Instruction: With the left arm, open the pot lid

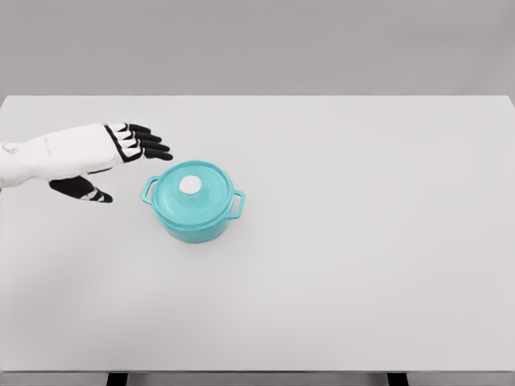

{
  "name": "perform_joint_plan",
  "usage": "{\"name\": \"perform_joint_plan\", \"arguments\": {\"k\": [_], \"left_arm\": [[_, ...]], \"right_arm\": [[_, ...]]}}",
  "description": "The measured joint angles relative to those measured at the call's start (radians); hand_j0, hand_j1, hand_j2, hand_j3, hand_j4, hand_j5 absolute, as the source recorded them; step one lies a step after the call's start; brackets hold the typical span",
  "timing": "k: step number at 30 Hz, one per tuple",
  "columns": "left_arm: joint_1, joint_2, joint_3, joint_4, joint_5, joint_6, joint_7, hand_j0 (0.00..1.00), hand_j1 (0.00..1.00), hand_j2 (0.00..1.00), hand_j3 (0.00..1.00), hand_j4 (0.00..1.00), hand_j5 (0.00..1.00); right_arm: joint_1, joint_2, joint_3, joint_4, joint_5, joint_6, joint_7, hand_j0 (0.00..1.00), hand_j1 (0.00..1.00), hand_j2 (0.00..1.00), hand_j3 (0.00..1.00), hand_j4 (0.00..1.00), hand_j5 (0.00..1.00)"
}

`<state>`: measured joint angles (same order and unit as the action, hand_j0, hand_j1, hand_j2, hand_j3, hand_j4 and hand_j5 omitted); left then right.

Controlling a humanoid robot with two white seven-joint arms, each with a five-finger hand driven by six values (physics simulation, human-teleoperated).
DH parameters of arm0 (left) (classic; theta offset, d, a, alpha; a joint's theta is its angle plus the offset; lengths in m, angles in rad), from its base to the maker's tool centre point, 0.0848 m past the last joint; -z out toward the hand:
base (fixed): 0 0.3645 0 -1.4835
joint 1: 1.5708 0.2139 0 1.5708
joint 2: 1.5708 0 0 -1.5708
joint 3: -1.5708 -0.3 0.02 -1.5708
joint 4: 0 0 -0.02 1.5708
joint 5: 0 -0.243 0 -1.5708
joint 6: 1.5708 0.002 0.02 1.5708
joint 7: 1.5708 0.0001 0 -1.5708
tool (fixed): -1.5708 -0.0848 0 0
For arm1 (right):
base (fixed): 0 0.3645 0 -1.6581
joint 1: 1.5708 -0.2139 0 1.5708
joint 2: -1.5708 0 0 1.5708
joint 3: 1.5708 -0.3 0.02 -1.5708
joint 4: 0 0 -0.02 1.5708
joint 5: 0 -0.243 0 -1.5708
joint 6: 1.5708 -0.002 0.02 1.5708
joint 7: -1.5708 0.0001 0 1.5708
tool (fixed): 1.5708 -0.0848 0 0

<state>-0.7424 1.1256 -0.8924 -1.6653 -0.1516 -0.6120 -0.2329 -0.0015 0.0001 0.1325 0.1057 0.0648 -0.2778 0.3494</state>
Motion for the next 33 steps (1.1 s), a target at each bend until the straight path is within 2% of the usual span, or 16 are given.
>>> {"name": "perform_joint_plan", "arguments": {"k": [2, 5, 7, 8, 11, 16, 18, 21, 23, 33], "left_arm": [[-0.015, 0.000, -0.014, -0.001, 0.004, 0.000, 0.000, 1.00, 1.00, 1.00, 1.00, 1.00, 1.00], [-0.096, -0.054, -0.027, -0.001, 0.006, 0.000, -0.001, 1.00, 1.00, 1.00, 1.00, 1.00, 1.00], [-0.207, -0.109, -0.090, 0.000, 0.009, 0.001, 0.000, 1.00, 1.00, 1.00, 1.00, 1.00, 1.00], [-0.218, -0.134, -0.131, 0.001, 0.007, 0.001, 0.000, 1.00, 1.00, 1.00, 1.00, 1.00, 1.00], [-0.225, -0.182, -0.201, 0.015, 0.006, 0.000, 0.000, 1.00, 1.00, 1.00, 1.00, 1.00, 1.00], [-0.268, -0.242, -0.241, 0.090, -0.008, 0.000, -0.002, 1.00, 1.00, 1.00, 1.00, 1.00, 1.00], [-0.291, -0.254, -0.250, 0.108, -0.014, 0.000, -0.028, 1.00, 1.00, 1.00, 1.00, 1.00, 1.00], [-0.293, -0.258, -0.258, 0.119, -0.013, 0.000, -0.134, 1.00, 1.00, 1.00, 1.00, 1.00, 1.00], [-0.293, -0.257, -0.261, 0.126, -0.012, -0.001, -0.170, 1.00, 1.00, 1.00, 1.00, 1.00, 1.00], [-0.313, -0.266, -0.262, 0.143, 0.002, -0.001, -0.209, 1.00, 1.00, 1.00, 1.00, 1.00, 1.00]], "right_arm": [[0.005, 0.000, 0.001, 0.002, 0.000, 0.000, -0.001, 1.00, 1.00, 1.00, 1.00, 1.00, 1.00], [0.005, 0.000, 0.000, 0.005, 0.000, 0.000, -0.001, 1.00, 1.00, 1.00, 1.00, 1.00, 1.00], [0.005, 0.000, 0.000, 0.006, 0.000, 0.000, -0.001, 1.00, 1.00, 1.00, 1.00, 1.00, 1.00], [0.005, 0.000, 0.000, 0.006, 0.000, 0.000, -0.001, 1.00, 1.00, 1.00, 1.00, 1.00, 1.00], [0.005, 0.000, 0.000, 0.006, 0.000, 0.000, -0.001, 1.00, 1.00, 1.00, 1.00, 1.00, 1.00], [0.005, 0.000, -0.001, 0.006, 0.000, 0.000, -0.002, 1.00, 1.00, 1.00, 1.00, 1.00, 1.00], [0.005, 0.000, 0.000, 0.006, 0.000, 0.001, -0.002, 1.00, 1.00, 1.00, 1.00, 1.00, 1.00], [0.005, 0.000, 0.000, 0.006, 0.000, 0.001, -0.002, 1.00, 1.00, 1.00, 1.00, 1.00, 1.00], [0.005, 0.000, -0.001, 0.006, 0.000, 0.001, -0.002, 1.00, 1.00, 1.00, 1.00, 1.00, 1.00], [0.005, 0.000, 0.000, 0.006, -0.001, 0.000, -0.002, 1.00, 1.00, 1.00, 1.00, 1.00, 1.00]]}}
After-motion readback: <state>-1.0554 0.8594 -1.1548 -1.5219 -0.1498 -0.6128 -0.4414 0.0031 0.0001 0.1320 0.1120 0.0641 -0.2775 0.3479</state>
